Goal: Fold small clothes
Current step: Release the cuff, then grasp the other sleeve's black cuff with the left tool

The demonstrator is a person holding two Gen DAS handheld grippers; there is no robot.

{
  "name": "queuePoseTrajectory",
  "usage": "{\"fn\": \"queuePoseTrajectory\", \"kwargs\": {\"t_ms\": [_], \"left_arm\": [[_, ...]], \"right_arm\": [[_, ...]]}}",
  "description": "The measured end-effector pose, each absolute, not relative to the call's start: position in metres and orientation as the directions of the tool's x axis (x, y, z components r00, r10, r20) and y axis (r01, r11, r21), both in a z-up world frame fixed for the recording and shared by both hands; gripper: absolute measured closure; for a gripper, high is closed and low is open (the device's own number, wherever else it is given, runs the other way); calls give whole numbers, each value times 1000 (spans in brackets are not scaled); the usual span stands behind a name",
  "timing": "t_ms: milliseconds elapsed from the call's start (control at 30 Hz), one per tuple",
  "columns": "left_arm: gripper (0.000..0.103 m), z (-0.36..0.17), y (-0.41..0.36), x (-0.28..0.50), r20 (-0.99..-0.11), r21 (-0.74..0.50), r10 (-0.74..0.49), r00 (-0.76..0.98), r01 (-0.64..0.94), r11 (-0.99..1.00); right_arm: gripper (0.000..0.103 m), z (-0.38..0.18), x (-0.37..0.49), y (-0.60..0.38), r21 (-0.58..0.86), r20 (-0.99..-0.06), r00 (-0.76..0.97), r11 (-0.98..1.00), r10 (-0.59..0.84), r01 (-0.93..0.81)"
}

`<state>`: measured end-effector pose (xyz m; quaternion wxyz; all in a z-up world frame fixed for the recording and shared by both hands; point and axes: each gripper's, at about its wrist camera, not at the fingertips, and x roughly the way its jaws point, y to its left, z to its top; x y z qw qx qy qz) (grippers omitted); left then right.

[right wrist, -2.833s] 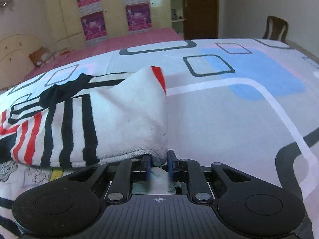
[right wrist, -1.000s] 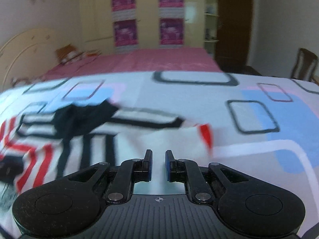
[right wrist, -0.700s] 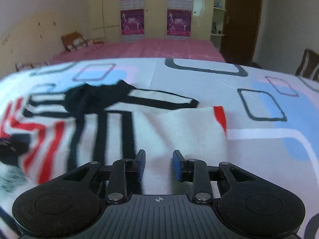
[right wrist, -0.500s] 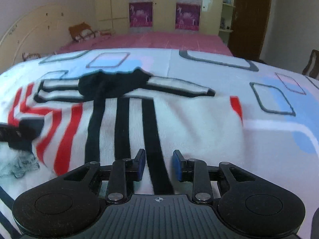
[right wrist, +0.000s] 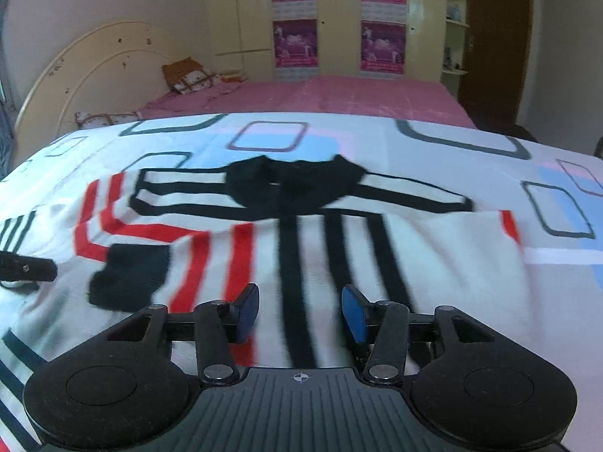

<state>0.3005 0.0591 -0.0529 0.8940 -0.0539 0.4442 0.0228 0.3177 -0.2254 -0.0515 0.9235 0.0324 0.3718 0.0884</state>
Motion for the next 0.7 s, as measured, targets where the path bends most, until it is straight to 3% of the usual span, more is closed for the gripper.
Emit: {"fn": "queuePoseTrajectory", "kwargs": {"t_ms": [400,533,700], "left_arm": [[26,-57,179,273,-808,-125,121,576,-369,921],[26,-64,222,268,-807,-215,105,581,-455,864],[27,-71,261,276,-775,-362,56,630,-514,778]], "right_arm": [[54,-62,337,-159,142,-683,688,968,246,-206],[54,-73,338,-144,66,-701,681,971,210,-231],[54,-63,338,-149,109,-691,688,972,224,-207]]}}
